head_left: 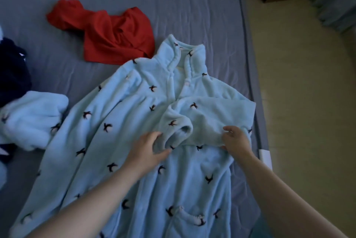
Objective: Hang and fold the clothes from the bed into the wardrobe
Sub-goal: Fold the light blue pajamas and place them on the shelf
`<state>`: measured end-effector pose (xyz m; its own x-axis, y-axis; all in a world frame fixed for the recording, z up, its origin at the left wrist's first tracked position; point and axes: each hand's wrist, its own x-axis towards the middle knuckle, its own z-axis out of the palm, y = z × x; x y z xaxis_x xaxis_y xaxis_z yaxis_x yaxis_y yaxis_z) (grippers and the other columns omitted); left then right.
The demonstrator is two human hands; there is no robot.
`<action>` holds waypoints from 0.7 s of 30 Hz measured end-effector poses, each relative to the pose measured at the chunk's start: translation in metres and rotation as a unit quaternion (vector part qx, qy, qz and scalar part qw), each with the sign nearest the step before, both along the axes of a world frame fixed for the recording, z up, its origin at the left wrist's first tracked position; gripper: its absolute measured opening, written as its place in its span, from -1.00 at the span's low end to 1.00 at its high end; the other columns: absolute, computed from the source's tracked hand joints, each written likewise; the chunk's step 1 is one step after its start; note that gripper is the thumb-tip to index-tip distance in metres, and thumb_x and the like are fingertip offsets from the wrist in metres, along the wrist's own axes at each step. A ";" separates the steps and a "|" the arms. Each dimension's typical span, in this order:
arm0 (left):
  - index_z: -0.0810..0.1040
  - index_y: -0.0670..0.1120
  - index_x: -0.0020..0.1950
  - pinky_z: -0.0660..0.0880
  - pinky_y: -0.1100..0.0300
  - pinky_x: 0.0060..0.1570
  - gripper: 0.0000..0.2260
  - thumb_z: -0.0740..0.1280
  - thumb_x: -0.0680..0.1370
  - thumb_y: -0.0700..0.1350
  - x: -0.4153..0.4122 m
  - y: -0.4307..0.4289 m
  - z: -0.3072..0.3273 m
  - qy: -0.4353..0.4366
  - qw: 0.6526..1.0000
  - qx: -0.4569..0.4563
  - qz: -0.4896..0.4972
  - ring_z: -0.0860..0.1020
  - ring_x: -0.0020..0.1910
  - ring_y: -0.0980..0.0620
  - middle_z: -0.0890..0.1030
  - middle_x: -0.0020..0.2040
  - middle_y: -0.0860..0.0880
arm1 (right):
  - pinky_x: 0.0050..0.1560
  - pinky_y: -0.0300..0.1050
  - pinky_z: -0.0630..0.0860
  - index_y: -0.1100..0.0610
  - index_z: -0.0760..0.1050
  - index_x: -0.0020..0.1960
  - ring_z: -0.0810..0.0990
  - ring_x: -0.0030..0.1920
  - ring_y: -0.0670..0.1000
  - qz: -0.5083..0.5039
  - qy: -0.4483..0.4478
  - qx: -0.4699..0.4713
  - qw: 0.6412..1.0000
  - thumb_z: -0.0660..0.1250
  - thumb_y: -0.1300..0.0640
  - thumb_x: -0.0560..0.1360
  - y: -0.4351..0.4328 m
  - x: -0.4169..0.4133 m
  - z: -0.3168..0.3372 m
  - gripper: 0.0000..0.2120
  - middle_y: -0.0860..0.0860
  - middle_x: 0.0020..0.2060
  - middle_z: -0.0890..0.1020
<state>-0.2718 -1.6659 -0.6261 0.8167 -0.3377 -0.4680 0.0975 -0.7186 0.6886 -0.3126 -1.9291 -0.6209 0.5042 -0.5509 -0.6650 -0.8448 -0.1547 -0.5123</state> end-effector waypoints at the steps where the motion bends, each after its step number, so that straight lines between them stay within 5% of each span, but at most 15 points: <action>1: 0.41 -0.07 0.34 0.40 0.20 0.15 -0.42 0.50 0.39 0.05 -0.004 -0.011 -0.004 -0.030 0.999 -0.012 -0.002 0.45 0.21 0.01 0.45 0.23 -0.04 | -0.07 0.05 0.58 0.14 0.46 0.28 0.53 -0.17 0.00 0.038 0.002 -0.026 0.999 0.24 0.24 0.54 -0.004 -0.008 -0.005 -0.68 0.02 -0.11 0.56; 3: 0.36 -0.10 0.38 0.37 0.13 0.20 -0.25 0.55 0.28 0.10 -0.006 -0.036 -0.013 -0.099 0.995 0.000 -0.011 0.40 0.24 -0.05 0.42 0.25 -0.09 | -0.15 -0.11 0.46 0.10 0.45 0.30 0.54 -0.10 -0.01 0.130 -0.005 -0.067 0.989 0.29 0.21 0.52 -0.012 -0.020 -0.013 -0.65 0.02 0.02 0.58; 6: 0.31 -0.08 0.39 0.36 0.07 0.17 -0.15 0.51 0.22 0.24 -0.002 -0.069 -0.028 -0.133 0.982 0.127 -0.027 0.41 0.19 -0.13 0.41 0.22 -0.12 | 0.02 -0.08 0.49 0.05 0.40 0.35 0.53 0.08 0.05 0.275 0.001 -0.122 0.954 0.35 0.11 0.49 -0.017 -0.033 -0.024 -0.56 0.03 0.16 0.52; 9: 0.38 -0.10 0.29 0.42 0.03 0.05 -0.39 0.46 0.34 0.12 0.007 -0.082 -0.041 -0.125 0.973 0.193 -0.001 0.47 0.11 -0.18 0.44 0.14 -0.14 | 0.01 -0.02 0.53 0.01 0.34 0.38 0.52 0.11 0.07 0.368 0.034 -0.171 0.913 0.31 0.04 0.51 -0.016 -0.037 -0.032 -0.54 0.02 0.13 0.49; 12: 0.52 -0.17 0.06 0.41 0.09 -0.15 -0.75 0.34 0.47 -0.06 0.026 -0.073 -0.041 -0.120 0.985 0.092 0.086 0.55 -0.01 -0.18 0.57 -0.01 -0.17 | -0.06 -0.04 0.52 0.05 0.41 0.32 0.54 0.04 0.10 0.368 0.011 -0.214 0.905 0.22 0.10 0.54 -0.015 -0.032 -0.034 -0.65 0.05 0.05 0.53; 15: 0.58 -0.19 -0.04 0.35 0.20 -0.25 -0.73 0.32 0.45 0.00 0.053 -0.047 -0.026 -0.048 0.975 -0.066 0.205 0.54 -0.14 -0.03 0.61 -0.16 -0.11 | -0.11 -0.05 0.51 0.08 0.48 0.26 0.55 -0.02 0.10 0.350 -0.025 -0.234 0.907 0.20 0.14 0.54 -0.012 -0.028 -0.029 -0.69 0.05 -0.01 0.55; 19: 0.53 -0.06 0.07 0.31 0.51 -0.34 -0.88 0.32 0.54 -0.15 0.103 -0.002 -0.005 -0.091 0.970 -0.087 0.209 0.48 -0.19 0.11 0.55 -0.13 0.02 | -0.20 -0.05 0.51 0.05 0.49 0.20 0.54 -0.09 0.07 0.345 -0.050 -0.253 0.902 0.25 0.13 0.45 -0.001 -0.024 -0.019 -0.68 0.00 -0.07 0.53; 21: 0.52 -0.05 0.03 0.31 0.46 -0.36 -0.91 0.32 0.53 -0.16 0.127 0.015 -0.004 -0.109 0.972 -0.040 0.202 0.44 -0.26 0.18 0.53 -0.18 0.05 | -0.20 -0.08 0.50 0.01 0.44 0.27 0.54 -0.06 0.05 0.376 -0.032 -0.245 0.893 0.25 0.08 0.46 0.008 -0.019 -0.020 -0.62 -0.02 -0.04 0.52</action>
<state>-0.1446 -1.6504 -0.6299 0.9671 0.0041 -0.2542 0.2067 -0.5950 0.7767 -0.3311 -1.9209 -0.6412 0.8829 -0.2568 -0.3932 -0.3780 -0.8853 -0.2706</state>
